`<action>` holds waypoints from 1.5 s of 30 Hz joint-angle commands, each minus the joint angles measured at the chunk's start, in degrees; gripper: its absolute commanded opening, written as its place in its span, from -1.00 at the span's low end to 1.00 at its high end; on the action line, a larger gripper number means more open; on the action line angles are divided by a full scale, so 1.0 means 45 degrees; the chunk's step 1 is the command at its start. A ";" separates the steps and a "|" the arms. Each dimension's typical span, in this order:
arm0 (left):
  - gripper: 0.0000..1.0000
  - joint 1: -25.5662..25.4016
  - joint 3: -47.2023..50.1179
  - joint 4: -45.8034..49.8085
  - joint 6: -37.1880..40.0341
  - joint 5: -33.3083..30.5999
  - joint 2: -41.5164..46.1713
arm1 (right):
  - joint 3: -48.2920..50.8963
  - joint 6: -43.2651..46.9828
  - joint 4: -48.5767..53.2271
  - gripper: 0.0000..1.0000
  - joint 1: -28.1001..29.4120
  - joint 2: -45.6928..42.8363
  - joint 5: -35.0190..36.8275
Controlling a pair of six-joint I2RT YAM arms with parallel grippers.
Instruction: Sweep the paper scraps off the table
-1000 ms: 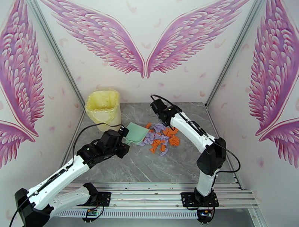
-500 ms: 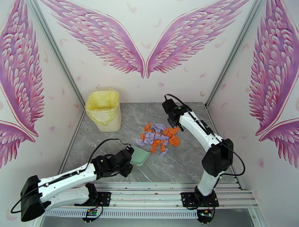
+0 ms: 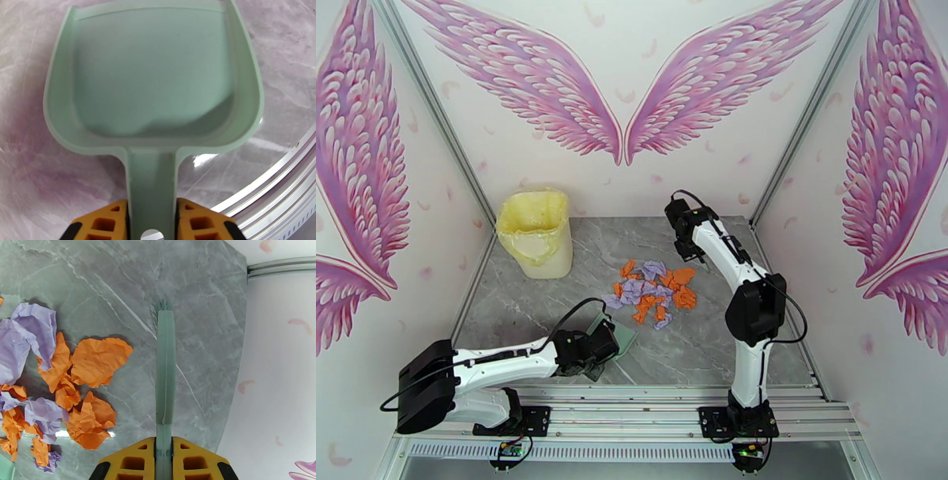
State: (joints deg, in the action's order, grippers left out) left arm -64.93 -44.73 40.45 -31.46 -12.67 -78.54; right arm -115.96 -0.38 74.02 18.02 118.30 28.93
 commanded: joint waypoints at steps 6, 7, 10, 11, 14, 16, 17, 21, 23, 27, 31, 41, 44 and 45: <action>-1.00 -0.0236 -0.0811 -0.0204 0.1540 0.0955 -0.0645 | -0.1650 0.0419 0.1340 -1.00 -0.0192 0.1952 -0.0217; -1.00 -0.0233 -0.0854 -0.0179 0.1684 0.1039 -0.0702 | -0.1660 0.0436 0.1364 -1.00 -0.0177 0.2076 -0.0289; -1.00 -0.0200 -0.0900 -0.0325 0.2071 0.1456 -0.0948 | -0.1595 0.0463 0.1334 -1.00 -0.0180 0.2278 -0.0838; -1.00 -0.0176 -0.0917 -0.0467 0.2178 0.1660 -0.1044 | -0.1587 0.0471 0.1337 -1.00 -0.0190 0.2322 -0.0964; -1.00 -0.0181 -0.1161 -0.0640 0.2357 0.1985 -0.1457 | -0.1453 0.0461 0.1333 -1.00 -0.0157 0.2307 -0.1179; -1.00 -0.0200 -0.1382 -0.0648 0.2525 0.1985 -0.1817 | -0.1280 0.0473 0.1288 -1.00 -0.0093 0.2207 -0.1397; -1.00 -0.0181 -0.1485 -0.0629 0.2612 0.1929 -0.1986 | -0.1130 0.0508 0.1231 -1.00 -0.0045 0.2114 -0.1472; -1.00 -0.0141 -0.1876 -0.0656 0.2879 0.1708 -0.2580 | -0.0283 0.0852 0.0981 -1.00 0.0283 0.1633 -0.1560; -1.00 -0.0123 -0.2109 -0.0648 0.2954 0.1682 -0.2821 | 0.0238 0.1021 0.0785 -1.00 0.0509 0.1292 -0.1587; -1.00 0.0014 -0.2579 -0.0663 0.3061 0.1658 -0.3240 | 0.1388 0.1196 0.0438 -1.00 0.1025 0.0528 -0.1773; -1.00 0.0218 -0.3010 -0.0666 0.3125 0.1682 -0.3643 | 0.2338 0.1256 0.0328 -1.00 0.1647 -0.0141 -0.1984; -1.00 0.0656 -0.4040 -0.0862 0.3244 0.1750 -0.4649 | 0.4284 0.0419 0.0273 -1.00 0.3379 -0.1862 -0.2501; -1.00 0.0773 -0.4260 -0.0984 0.3260 0.1778 -0.4821 | 0.4573 0.0081 0.0221 -1.00 0.3903 -0.2331 -0.2900; -1.00 0.0828 -0.4360 -0.1018 0.3280 0.1789 -0.4902 | 0.4662 -0.0039 0.0193 -1.00 0.4086 -0.2499 -0.2990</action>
State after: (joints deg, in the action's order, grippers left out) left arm -61.87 -62.11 35.99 -17.34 -5.30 -99.04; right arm -96.36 2.07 75.44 34.54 110.08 19.40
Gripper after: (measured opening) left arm 0.290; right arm 0.140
